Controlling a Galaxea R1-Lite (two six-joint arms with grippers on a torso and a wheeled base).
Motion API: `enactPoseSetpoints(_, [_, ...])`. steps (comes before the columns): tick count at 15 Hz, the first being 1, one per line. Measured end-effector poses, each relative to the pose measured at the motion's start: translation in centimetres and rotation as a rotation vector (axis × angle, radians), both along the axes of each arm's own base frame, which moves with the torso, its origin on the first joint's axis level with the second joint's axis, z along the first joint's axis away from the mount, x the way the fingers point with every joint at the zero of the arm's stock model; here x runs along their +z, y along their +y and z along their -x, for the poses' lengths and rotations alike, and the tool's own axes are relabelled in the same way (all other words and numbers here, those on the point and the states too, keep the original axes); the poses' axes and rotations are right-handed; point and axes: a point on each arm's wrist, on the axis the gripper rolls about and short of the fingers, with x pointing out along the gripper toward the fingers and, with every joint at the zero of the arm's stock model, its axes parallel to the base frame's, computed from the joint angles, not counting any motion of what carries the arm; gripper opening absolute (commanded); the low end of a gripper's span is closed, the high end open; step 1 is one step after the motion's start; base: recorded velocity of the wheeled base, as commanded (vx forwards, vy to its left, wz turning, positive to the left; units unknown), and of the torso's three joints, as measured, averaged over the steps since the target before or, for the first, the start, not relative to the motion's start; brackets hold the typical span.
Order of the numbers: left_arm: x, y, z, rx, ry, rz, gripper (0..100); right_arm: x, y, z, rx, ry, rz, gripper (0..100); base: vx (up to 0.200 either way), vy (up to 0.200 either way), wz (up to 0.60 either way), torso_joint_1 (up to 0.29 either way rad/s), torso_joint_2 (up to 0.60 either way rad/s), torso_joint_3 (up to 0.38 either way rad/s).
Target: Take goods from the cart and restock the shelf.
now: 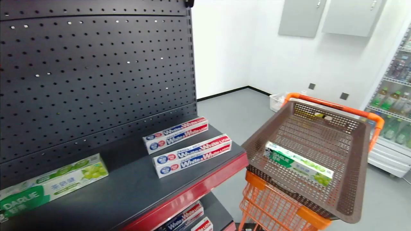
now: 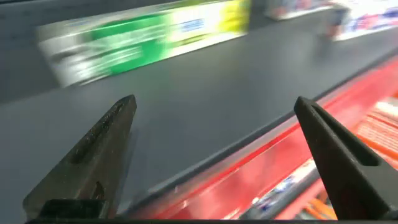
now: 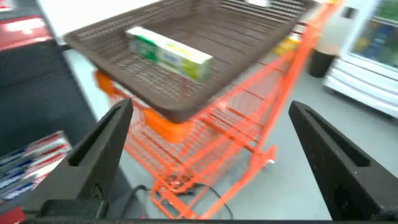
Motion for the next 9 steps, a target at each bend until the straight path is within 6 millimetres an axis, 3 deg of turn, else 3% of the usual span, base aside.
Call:
enactPoseSetpoints(2, [0.0, 0.0, 0.0, 0.0, 0.0, 0.0, 100, 0.0, 0.0, 0.0, 0.0, 0.0, 0.0, 100, 0.0, 0.0, -0.6, 0.005, 0.0, 0.005])
enactPoseSetpoints(9, [-0.02, 0.01, -0.01, 0.002, -0.001, 0.001, 100, 0.01, 0.0, 0.0, 0.0, -0.001, 0.0, 100, 0.0, 0.0, 0.0, 0.0, 0.0, 0.0])
